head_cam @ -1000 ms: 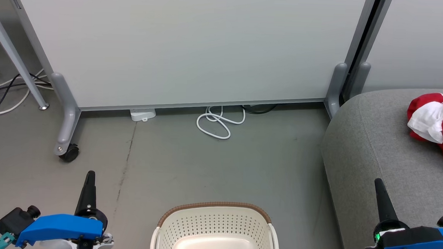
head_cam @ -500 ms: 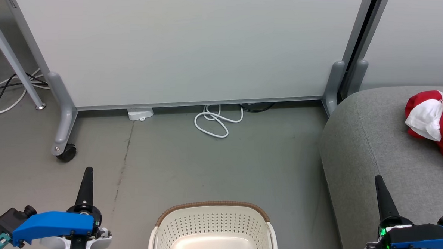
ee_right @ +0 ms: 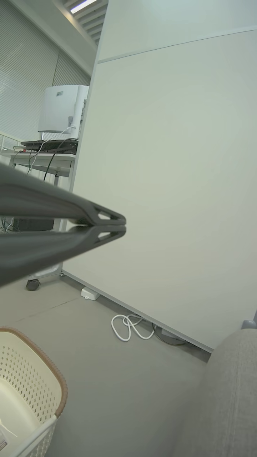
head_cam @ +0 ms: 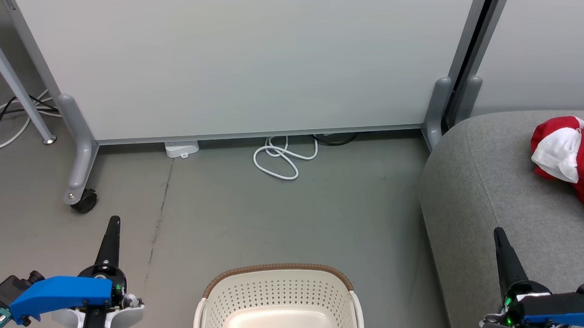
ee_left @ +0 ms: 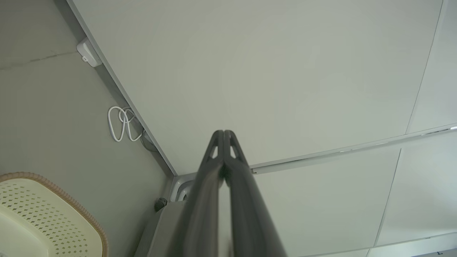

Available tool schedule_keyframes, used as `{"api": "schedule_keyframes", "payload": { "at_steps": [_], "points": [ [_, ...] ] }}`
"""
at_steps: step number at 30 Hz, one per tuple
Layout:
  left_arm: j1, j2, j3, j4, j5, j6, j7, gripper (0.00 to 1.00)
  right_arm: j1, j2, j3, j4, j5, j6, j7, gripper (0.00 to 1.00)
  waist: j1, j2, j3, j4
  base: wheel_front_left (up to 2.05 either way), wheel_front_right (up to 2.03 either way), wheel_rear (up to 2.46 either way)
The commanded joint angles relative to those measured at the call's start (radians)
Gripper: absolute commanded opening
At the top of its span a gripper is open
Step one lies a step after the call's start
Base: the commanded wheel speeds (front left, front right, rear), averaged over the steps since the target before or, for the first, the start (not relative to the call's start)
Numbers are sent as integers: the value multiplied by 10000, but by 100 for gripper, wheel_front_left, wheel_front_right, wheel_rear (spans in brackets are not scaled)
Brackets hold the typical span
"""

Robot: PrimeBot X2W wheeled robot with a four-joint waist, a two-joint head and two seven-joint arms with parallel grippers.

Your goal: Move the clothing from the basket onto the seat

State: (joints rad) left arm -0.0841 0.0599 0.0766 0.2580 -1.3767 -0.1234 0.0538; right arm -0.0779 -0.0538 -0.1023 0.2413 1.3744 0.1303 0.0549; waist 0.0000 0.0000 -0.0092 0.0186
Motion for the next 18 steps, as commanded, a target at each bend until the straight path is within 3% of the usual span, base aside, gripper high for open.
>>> {"api": "schedule_keyframes", "payload": {
  "at_steps": [1, 18],
  "points": [
    [-189, 7, 65, -87, -235, -51, 82, 0, -210, 15, -30, -19, 271, 6, 73, 0, 0, 0, 7, -10, 0, 0, 0],
    [-257, -63, 281, -122, -1527, -94, 418, 0, -303, 34, -96, 21, 1557, 7, 421, 0, 0, 0, 72, -110, 0, 0, 0]
  ]
}}
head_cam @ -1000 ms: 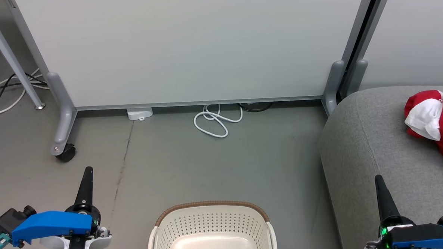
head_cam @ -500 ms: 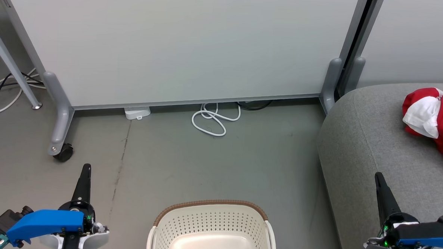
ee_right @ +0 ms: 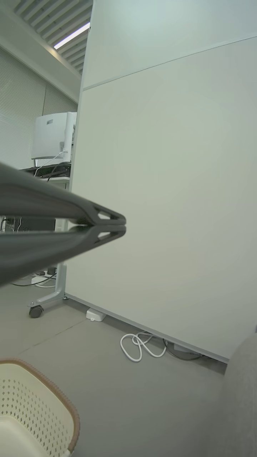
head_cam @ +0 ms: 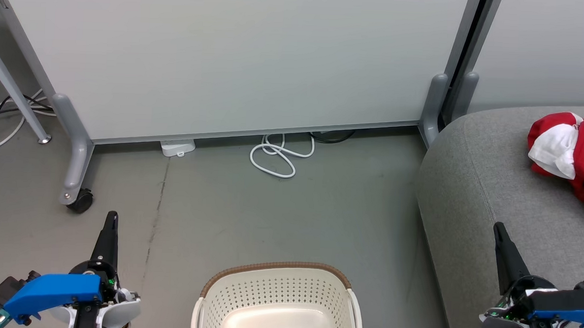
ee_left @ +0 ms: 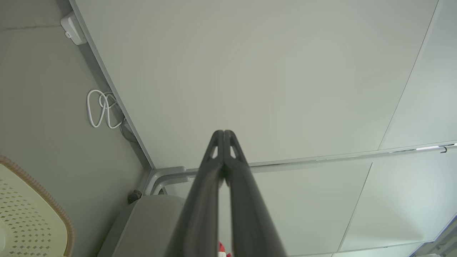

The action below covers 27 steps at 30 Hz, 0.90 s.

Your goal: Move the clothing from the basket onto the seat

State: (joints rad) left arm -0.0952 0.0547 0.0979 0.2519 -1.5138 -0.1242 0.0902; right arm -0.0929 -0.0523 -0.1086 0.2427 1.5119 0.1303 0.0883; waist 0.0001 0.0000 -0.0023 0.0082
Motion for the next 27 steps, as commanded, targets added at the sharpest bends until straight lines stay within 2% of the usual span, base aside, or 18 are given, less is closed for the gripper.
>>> {"api": "schedule_keyframes", "payload": {
  "at_steps": [1, 12, 27],
  "points": [
    [-151, -14, 77, -63, -226, -89, 80, 0, -156, 20, -37, 9, 253, 7, 88, 0, -1, 0, 8, -12, 0, 0, 0],
    [-202, -53, 191, -85, -984, -107, 261, 0, -221, 33, -70, 31, 999, 7, 282, 0, -1, 0, 50, -76, 0, 0, 0],
    [-188, -55, 196, -83, -1001, -109, 279, 0, -210, 31, -68, 32, 1020, 7, 302, 0, -1, 0, 54, -82, 0, 0, 0]
  ]
}}
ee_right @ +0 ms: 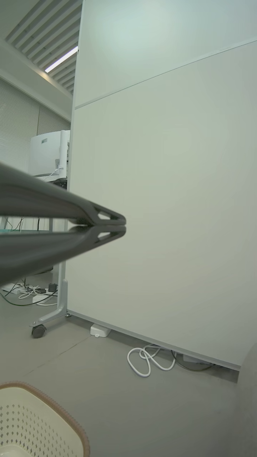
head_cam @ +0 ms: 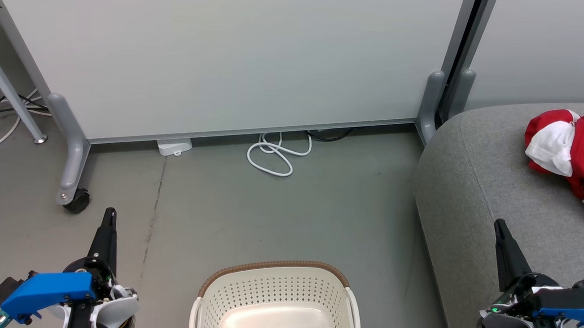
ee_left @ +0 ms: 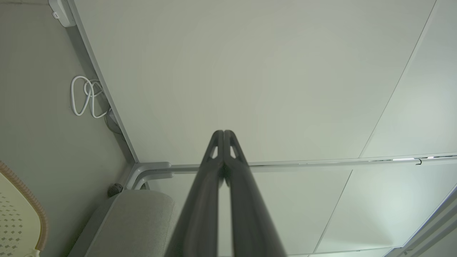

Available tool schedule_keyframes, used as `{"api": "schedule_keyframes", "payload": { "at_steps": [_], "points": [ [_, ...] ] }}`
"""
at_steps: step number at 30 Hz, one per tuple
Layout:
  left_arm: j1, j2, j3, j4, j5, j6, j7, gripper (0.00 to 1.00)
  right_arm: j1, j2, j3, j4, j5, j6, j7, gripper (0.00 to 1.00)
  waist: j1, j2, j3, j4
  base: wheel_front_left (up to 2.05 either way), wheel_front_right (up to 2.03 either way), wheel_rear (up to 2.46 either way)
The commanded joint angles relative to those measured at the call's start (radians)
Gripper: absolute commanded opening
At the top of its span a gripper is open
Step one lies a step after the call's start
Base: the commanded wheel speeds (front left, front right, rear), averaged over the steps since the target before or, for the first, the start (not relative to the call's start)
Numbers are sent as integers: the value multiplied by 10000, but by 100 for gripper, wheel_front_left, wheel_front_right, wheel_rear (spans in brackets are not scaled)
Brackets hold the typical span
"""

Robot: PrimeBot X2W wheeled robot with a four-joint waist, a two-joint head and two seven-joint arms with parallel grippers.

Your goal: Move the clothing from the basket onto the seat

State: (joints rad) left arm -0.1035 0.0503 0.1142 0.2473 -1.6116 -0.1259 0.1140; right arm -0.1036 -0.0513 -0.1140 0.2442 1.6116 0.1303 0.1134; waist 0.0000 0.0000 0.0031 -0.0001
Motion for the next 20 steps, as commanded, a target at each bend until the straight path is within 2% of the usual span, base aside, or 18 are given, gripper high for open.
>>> {"api": "schedule_keyframes", "payload": {
  "at_steps": [1, 20],
  "points": [
    [-105, -11, 33, -37, -23, -91, 41, 0, -103, 22, -14, 17, 23, 7, 51, 0, 0, 0, 0, 1, 0, 0, 0],
    [-104, -11, 31, -37, -23, -92, 40, 0, -103, 20, -13, 15, 25, 7, 50, 0, 0, 0, 0, 1, 0, 0, 0]
  ]
}}
